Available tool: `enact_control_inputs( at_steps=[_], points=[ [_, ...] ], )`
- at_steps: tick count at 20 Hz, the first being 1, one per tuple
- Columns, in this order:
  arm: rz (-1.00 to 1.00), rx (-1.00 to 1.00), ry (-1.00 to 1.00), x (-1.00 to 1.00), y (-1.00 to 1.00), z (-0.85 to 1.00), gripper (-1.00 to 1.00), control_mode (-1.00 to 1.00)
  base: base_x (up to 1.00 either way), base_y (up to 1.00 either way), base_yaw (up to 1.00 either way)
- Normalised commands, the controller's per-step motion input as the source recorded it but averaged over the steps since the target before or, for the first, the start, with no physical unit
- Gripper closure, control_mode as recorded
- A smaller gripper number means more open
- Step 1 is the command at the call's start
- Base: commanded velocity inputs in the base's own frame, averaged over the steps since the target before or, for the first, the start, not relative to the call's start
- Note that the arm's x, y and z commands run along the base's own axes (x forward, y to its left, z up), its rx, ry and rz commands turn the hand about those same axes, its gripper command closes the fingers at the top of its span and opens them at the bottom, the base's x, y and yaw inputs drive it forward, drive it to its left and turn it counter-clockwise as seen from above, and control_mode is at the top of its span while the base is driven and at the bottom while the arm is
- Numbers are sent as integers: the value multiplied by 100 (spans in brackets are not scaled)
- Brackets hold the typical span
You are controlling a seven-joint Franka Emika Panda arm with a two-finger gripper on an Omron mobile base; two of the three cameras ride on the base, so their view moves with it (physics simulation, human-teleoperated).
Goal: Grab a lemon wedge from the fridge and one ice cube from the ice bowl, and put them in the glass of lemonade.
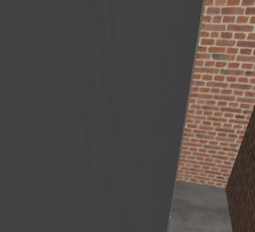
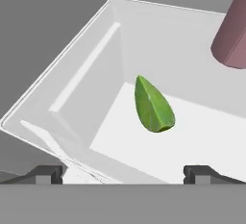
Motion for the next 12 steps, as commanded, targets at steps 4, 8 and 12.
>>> enact_control_inputs(
  at_steps=[4,8,12],
  points=[
    [0,-3,0,44,2,-18,-100,-100,0,0,0],
    [0,-3,0,32,0,-32,-100,-100,0,0,0],
    [0,-2,0,29,0,-30,-100,-100,0,0,0]
  ],
)
